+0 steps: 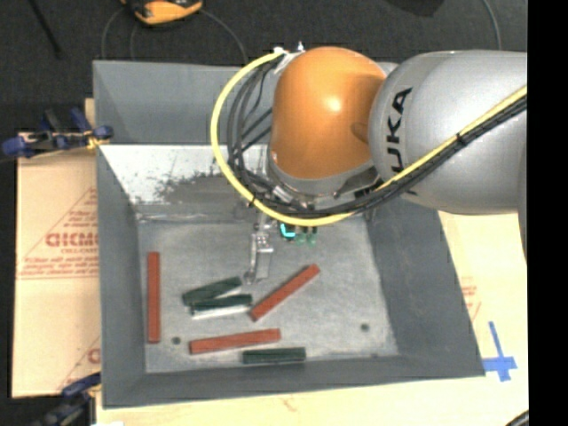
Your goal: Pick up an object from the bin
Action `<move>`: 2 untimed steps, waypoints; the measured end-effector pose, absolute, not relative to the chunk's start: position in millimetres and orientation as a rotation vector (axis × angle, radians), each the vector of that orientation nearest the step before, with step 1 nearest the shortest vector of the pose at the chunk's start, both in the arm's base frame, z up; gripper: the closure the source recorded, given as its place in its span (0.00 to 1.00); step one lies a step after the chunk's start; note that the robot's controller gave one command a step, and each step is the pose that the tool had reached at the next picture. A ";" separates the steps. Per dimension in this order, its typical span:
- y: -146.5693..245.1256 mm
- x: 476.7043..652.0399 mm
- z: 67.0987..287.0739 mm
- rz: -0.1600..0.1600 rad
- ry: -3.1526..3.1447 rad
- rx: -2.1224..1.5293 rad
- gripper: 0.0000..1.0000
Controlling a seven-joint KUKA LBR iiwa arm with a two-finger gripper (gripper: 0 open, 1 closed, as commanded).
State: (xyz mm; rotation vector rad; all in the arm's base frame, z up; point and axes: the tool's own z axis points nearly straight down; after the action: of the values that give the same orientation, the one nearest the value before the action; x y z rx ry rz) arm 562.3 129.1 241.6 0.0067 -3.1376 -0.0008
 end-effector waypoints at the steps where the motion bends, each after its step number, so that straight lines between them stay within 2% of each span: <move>1: 128.7 563.0 244.6 -0.002 -3.142 0.005 0.00; 2: 142.0 562.9 288.7 0.002 -3.139 0.085 0.00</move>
Offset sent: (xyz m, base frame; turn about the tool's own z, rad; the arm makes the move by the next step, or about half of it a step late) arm -0.0009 0.0518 0.1575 -0.1893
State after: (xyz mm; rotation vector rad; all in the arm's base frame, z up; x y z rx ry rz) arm 562.9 142.0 288.7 0.0849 -3.1394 0.0022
